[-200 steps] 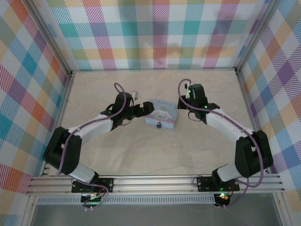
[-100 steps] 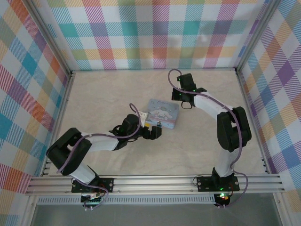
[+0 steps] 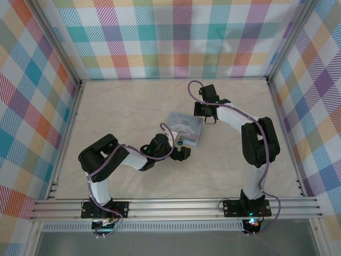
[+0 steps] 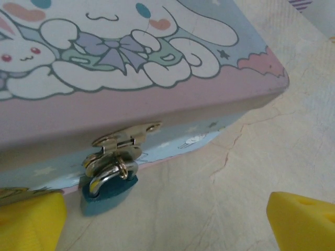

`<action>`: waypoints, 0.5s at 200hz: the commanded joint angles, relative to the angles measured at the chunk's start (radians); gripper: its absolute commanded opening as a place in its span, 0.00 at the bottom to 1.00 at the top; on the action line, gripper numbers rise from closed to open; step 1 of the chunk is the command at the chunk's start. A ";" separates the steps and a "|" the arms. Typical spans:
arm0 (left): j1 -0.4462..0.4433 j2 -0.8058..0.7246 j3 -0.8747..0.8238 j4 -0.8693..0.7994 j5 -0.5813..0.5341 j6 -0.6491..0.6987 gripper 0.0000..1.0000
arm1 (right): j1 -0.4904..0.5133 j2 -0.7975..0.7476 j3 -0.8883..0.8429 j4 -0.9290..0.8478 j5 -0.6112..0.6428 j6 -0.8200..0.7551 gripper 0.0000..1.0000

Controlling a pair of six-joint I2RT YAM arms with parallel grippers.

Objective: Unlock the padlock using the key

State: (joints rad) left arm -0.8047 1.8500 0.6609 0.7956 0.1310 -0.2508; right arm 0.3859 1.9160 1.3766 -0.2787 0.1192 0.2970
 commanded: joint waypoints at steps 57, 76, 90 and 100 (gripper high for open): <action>-0.020 0.085 0.090 0.094 0.155 0.035 0.77 | 0.034 0.060 -0.005 -0.004 -0.031 -0.010 0.00; -0.019 0.099 0.094 0.115 0.165 0.026 0.76 | 0.038 0.060 -0.014 0.000 -0.033 -0.009 0.00; -0.013 0.116 0.099 0.146 0.191 0.011 0.71 | 0.040 0.055 -0.023 0.004 -0.032 -0.005 0.00; -0.007 0.130 0.107 0.162 0.217 -0.005 0.69 | 0.041 0.053 -0.029 0.008 -0.032 -0.003 0.00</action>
State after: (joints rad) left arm -0.8047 1.9442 0.7300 0.8604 0.2665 -0.2413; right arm 0.4034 1.9499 1.3743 -0.2508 0.1135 0.2977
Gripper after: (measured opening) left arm 0.707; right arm 0.052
